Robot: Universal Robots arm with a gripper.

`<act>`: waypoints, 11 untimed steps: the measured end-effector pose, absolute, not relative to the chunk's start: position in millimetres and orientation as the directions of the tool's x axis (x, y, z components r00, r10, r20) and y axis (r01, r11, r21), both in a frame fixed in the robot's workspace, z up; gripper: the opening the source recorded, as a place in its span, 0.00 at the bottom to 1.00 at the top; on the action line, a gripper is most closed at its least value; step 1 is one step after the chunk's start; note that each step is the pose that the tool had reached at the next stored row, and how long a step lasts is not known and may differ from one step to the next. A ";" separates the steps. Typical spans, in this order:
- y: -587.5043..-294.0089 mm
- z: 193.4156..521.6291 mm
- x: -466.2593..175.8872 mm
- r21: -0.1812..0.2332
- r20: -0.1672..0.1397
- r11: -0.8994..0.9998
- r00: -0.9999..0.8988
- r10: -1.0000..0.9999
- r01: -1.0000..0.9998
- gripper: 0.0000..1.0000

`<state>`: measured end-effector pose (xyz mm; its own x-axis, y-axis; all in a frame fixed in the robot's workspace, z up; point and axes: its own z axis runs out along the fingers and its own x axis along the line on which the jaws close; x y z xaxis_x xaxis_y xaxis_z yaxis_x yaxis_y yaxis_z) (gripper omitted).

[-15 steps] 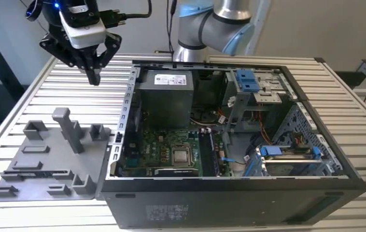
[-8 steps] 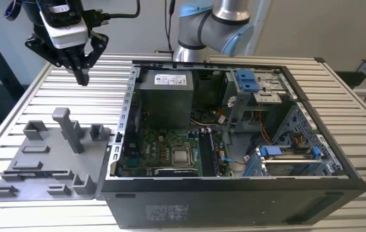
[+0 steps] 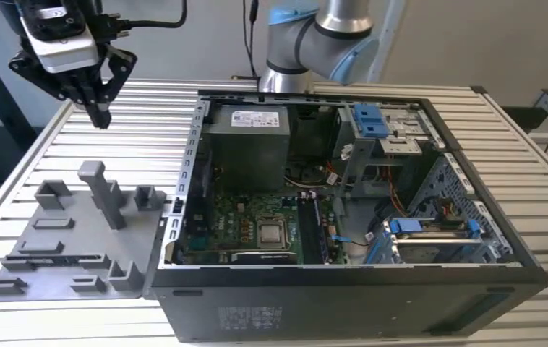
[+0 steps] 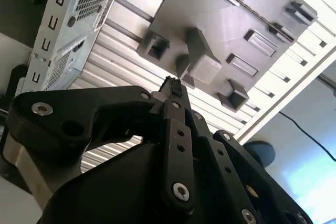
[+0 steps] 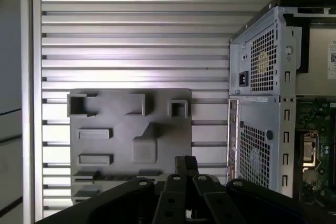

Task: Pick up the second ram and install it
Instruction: 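Reach for the second ram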

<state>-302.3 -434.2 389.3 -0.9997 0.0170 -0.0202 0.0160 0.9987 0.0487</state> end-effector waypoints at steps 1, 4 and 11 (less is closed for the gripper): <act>-434.2 389.2 -306.1 0.049 -0.020 0.999 -1.000 0.017 0.016 0.11; -434.3 388.7 -317.2 0.049 -0.020 0.999 -1.000 0.017 0.016 0.11; -434.4 387.5 -340.9 0.049 -0.020 0.999 -1.000 0.017 0.016 0.11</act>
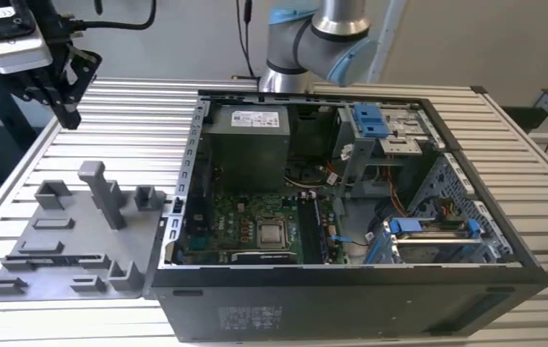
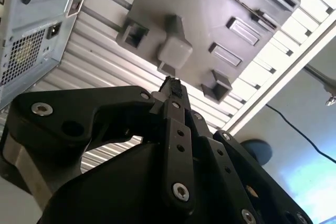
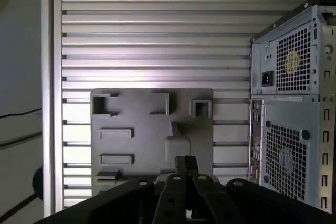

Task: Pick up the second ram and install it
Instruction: 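Reach for the second ram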

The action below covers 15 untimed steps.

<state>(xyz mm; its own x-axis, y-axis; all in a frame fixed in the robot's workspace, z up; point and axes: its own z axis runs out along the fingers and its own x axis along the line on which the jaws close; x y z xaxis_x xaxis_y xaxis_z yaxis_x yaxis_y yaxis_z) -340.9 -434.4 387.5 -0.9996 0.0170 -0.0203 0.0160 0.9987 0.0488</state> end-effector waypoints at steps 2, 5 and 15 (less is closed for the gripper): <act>-434.4 387.3 -348.3 0.049 -0.020 0.999 -1.000 0.017 0.016 0.11; -434.5 386.7 -359.4 0.049 -0.020 0.999 -1.000 0.017 0.016 0.11; -434.6 385.2 -395.2 0.049 -0.020 0.999 -1.000 0.017 0.016 0.11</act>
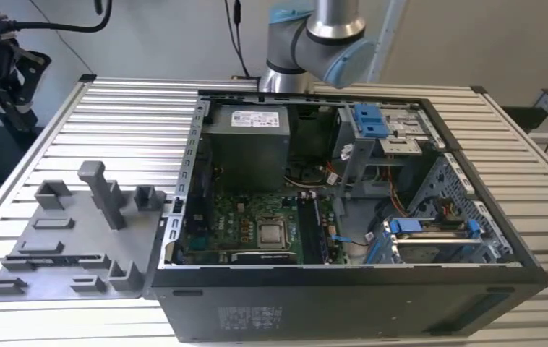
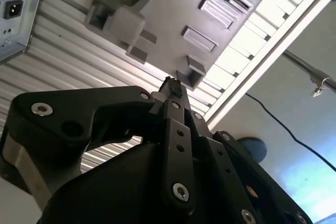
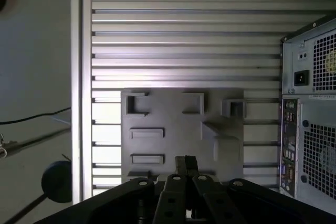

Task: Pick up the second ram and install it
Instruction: 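Reach for the second ram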

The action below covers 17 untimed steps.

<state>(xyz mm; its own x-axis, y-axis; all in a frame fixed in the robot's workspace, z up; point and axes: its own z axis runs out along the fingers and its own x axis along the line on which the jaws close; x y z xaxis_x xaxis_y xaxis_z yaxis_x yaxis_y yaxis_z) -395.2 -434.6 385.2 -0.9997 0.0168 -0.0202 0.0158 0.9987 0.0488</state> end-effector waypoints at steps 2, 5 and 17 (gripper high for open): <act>-434.6 385.0 -399.8 0.049 -0.020 0.999 -1.000 0.017 0.016 0.11; -434.6 385.0 -401.4 0.049 -0.020 0.999 -1.000 0.016 0.015 0.11; -470.8 382.9 -401.6 0.049 -0.020 0.999 -1.000 0.017 0.016 0.11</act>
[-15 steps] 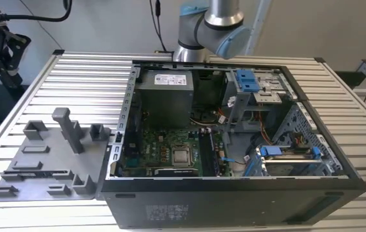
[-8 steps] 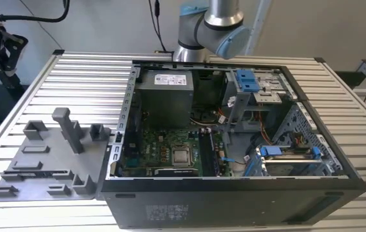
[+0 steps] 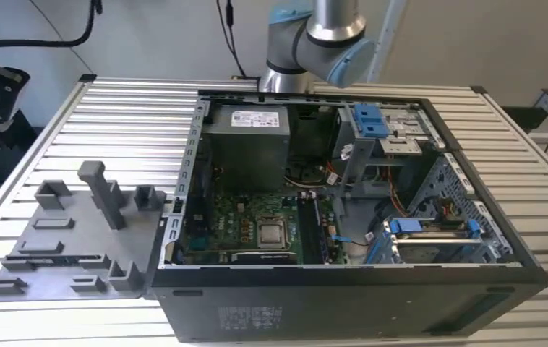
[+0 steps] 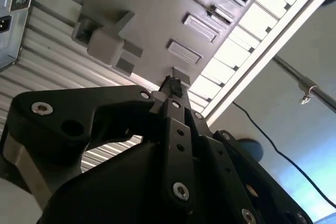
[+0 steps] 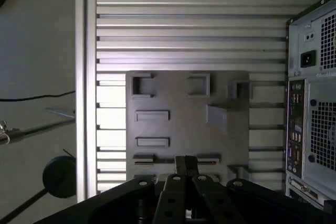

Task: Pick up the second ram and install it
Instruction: 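Reach for the second ram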

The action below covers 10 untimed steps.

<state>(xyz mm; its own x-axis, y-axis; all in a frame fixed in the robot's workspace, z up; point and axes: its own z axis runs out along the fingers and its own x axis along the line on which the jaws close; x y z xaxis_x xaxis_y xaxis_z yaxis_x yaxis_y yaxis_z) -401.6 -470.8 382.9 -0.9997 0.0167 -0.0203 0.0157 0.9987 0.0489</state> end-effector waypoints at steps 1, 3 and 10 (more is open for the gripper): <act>-475.4 382.8 -401.5 0.049 -0.020 0.999 -1.000 0.017 0.016 0.11; -483.0 382.3 -401.5 0.049 -0.020 0.999 -1.000 0.016 0.015 0.11; -497.6 381.0 -401.6 0.049 -0.020 0.999 -1.000 0.015 0.014 0.11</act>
<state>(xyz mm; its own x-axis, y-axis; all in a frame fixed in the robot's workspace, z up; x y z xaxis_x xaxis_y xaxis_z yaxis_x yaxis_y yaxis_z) -401.6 -497.6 381.0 -0.9997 0.0153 -0.0202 0.0143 0.9987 0.0488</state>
